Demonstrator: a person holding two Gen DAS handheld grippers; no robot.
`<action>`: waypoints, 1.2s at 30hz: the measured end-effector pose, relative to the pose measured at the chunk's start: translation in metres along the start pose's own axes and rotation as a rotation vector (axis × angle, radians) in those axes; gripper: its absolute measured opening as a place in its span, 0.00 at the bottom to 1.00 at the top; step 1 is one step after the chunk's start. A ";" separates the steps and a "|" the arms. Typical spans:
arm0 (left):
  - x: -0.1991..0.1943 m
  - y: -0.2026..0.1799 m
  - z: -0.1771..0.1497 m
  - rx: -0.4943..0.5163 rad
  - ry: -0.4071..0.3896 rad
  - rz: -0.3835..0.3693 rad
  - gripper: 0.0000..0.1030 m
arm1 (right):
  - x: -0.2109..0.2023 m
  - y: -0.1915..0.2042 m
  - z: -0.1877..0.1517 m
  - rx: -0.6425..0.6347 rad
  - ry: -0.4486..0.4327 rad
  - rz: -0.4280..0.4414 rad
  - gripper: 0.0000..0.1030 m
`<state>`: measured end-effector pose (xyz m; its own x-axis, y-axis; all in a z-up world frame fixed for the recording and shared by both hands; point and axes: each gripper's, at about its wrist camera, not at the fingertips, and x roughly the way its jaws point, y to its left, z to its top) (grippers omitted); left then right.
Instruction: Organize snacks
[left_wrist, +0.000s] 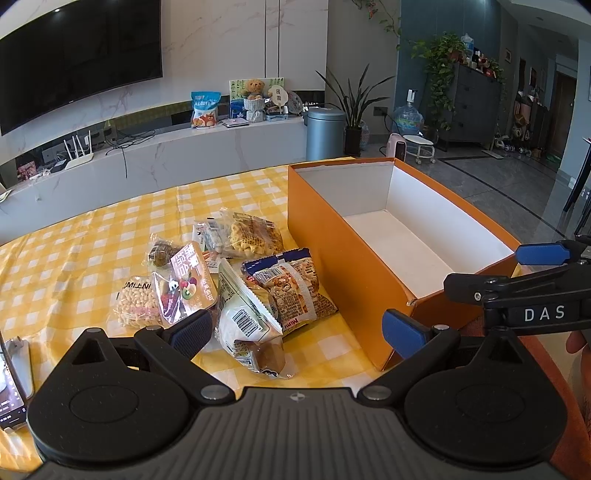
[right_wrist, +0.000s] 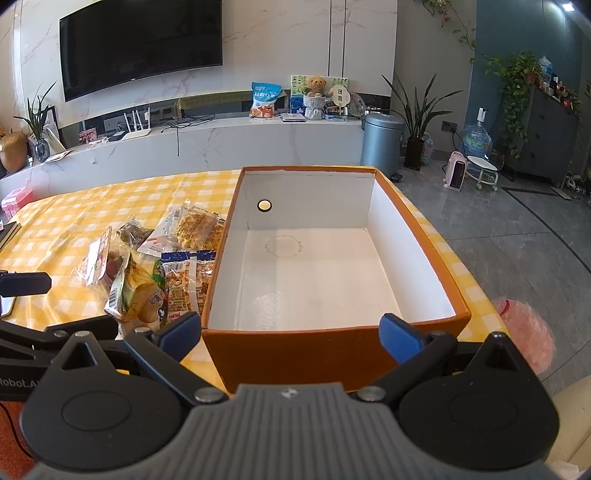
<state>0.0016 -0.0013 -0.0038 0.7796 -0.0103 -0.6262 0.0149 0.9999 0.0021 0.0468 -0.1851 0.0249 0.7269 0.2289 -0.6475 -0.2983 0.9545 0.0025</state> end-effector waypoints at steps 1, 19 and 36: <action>0.000 0.000 0.000 0.000 0.000 0.000 1.00 | 0.000 0.000 0.000 0.000 -0.001 -0.001 0.97; 0.004 -0.006 0.000 0.004 0.007 -0.010 1.00 | 0.000 -0.003 0.000 0.007 -0.014 -0.017 0.97; 0.003 -0.007 0.000 0.004 0.009 -0.012 1.00 | 0.001 -0.002 -0.001 0.017 -0.002 -0.022 0.97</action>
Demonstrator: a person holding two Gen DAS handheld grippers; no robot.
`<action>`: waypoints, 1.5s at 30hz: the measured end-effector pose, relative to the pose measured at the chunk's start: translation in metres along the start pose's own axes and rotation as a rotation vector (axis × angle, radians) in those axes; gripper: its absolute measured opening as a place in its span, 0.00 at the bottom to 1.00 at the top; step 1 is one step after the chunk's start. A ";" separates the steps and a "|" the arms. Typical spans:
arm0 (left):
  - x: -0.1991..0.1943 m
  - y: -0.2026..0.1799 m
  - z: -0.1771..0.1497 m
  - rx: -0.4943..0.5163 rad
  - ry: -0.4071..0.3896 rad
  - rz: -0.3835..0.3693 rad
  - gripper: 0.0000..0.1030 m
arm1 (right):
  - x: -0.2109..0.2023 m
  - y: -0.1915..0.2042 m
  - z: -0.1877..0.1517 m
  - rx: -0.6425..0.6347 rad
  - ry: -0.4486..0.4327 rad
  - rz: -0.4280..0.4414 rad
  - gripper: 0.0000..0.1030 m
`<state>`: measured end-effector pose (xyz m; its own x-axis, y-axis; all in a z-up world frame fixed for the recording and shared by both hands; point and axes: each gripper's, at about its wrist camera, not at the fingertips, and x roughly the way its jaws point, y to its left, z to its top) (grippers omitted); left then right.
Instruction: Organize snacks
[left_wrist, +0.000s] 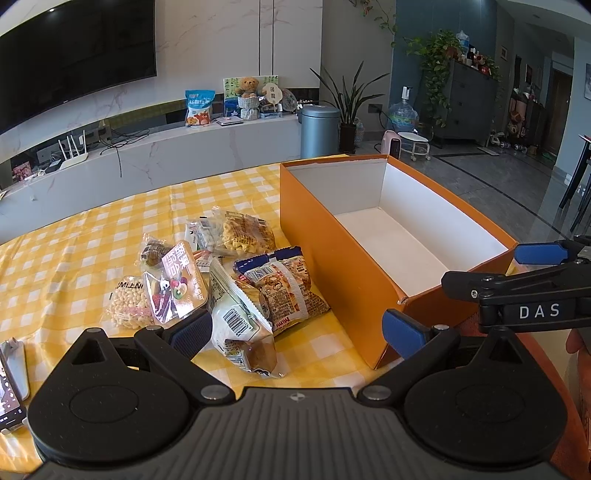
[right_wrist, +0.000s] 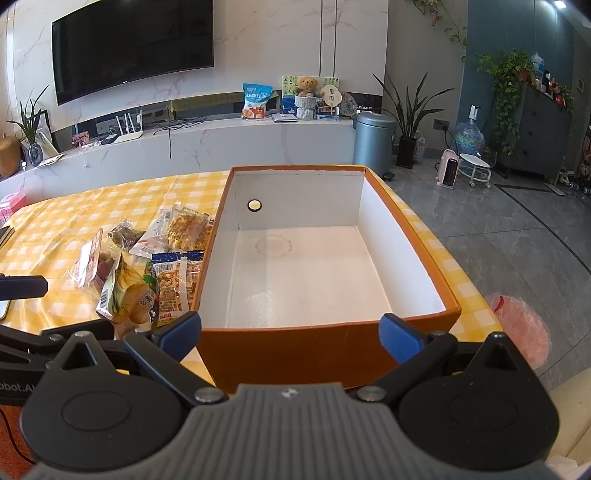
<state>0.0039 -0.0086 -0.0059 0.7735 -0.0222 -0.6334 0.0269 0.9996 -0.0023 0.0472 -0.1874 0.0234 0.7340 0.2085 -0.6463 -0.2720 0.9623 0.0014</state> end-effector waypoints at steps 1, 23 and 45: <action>0.000 0.000 0.000 0.000 0.000 0.001 1.00 | 0.000 0.000 0.000 0.000 0.000 0.001 0.97; 0.000 -0.001 -0.002 -0.002 0.007 -0.004 1.00 | 0.003 -0.001 -0.002 0.008 0.009 0.001 0.97; -0.009 0.057 -0.007 -0.168 -0.060 0.008 0.76 | 0.009 0.025 0.005 -0.068 -0.120 0.153 0.92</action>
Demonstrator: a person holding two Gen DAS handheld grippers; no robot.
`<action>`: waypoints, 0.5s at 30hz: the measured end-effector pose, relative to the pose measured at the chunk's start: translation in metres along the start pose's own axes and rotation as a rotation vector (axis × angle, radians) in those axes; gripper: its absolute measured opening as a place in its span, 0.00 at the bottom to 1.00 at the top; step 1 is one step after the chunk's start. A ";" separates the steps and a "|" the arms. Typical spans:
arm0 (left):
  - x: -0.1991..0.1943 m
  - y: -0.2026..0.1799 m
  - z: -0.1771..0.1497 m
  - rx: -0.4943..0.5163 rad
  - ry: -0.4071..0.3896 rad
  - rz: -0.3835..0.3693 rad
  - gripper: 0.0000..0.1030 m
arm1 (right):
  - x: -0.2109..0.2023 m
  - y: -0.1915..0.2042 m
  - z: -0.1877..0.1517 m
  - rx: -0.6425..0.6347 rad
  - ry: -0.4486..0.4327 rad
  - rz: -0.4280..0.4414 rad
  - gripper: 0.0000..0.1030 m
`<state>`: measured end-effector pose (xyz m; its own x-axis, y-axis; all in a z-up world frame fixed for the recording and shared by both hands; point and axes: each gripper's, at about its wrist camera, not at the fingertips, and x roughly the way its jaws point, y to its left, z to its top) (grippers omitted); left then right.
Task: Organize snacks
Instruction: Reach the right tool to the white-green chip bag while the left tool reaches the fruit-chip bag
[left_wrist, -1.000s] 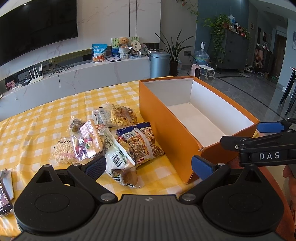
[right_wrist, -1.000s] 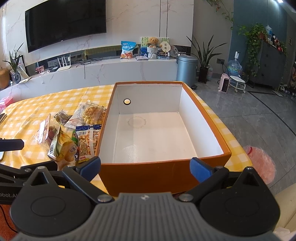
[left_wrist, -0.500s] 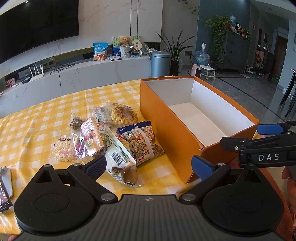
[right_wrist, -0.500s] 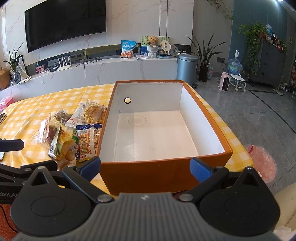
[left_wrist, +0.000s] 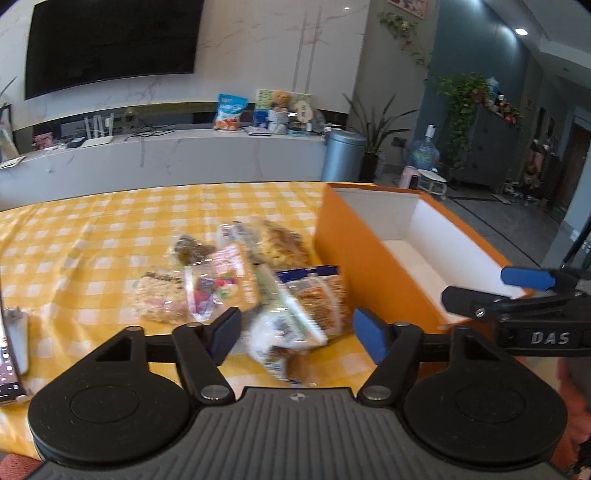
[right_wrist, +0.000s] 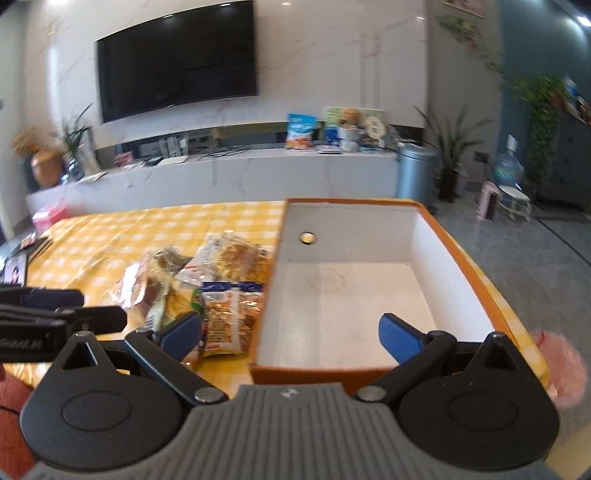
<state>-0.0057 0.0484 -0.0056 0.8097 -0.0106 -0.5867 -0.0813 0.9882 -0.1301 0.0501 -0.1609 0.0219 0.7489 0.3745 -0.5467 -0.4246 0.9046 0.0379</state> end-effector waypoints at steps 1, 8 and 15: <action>0.002 0.004 0.000 -0.004 0.004 0.012 0.74 | 0.002 0.005 0.002 -0.017 -0.005 0.008 0.87; 0.015 0.023 -0.007 0.011 0.027 0.071 0.58 | 0.019 0.039 0.018 -0.090 -0.021 0.076 0.68; 0.028 0.047 -0.012 -0.014 0.082 0.092 0.61 | 0.050 0.072 0.020 -0.122 0.042 0.174 0.68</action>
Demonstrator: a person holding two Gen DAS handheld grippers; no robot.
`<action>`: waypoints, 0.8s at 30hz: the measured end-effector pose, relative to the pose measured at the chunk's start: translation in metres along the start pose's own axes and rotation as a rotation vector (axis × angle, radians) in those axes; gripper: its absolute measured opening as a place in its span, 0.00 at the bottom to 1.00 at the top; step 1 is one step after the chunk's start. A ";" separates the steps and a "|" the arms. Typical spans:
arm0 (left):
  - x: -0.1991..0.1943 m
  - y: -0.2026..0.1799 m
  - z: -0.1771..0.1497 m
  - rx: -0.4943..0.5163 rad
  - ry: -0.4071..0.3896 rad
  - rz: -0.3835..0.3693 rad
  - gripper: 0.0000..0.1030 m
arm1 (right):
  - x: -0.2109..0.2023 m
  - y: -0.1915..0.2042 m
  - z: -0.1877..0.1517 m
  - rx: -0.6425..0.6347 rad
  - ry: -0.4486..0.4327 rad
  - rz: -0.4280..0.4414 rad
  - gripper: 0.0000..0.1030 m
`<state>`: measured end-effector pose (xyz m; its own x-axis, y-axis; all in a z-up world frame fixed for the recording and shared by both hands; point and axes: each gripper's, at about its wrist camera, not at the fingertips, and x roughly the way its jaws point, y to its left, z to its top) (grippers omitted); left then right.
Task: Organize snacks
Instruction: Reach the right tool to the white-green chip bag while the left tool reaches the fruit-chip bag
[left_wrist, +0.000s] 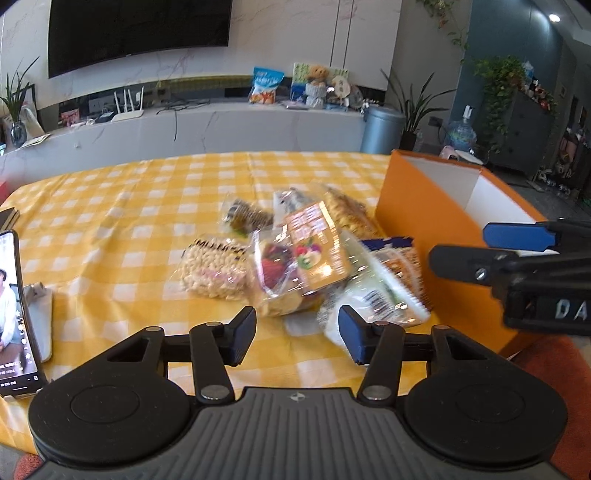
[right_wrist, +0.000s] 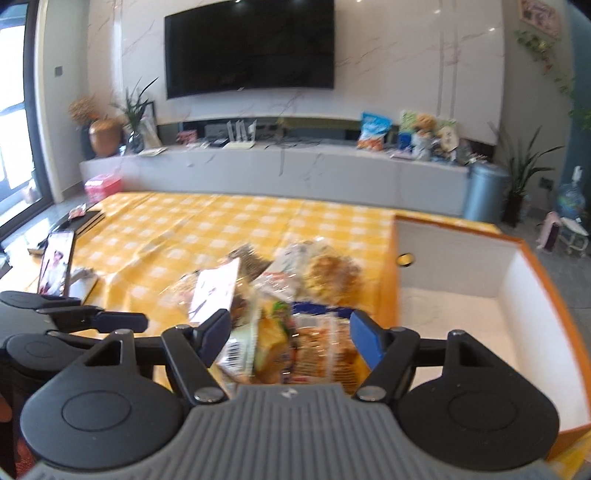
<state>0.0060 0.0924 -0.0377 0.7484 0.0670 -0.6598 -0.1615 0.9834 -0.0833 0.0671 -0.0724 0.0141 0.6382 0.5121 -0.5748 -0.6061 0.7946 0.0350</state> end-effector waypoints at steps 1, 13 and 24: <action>0.001 0.002 -0.001 0.004 0.006 0.006 0.62 | 0.007 0.004 0.000 -0.005 0.016 0.009 0.68; 0.019 0.031 -0.008 -0.026 0.080 0.024 0.67 | 0.070 0.023 -0.006 -0.047 0.188 0.052 0.68; 0.037 0.035 -0.006 -0.033 0.079 0.007 0.68 | 0.099 0.014 -0.008 -0.047 0.241 0.045 0.59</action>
<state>0.0244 0.1284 -0.0692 0.6942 0.0589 -0.7173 -0.1884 0.9768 -0.1021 0.1179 -0.0128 -0.0493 0.4818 0.4492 -0.7523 -0.6561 0.7541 0.0301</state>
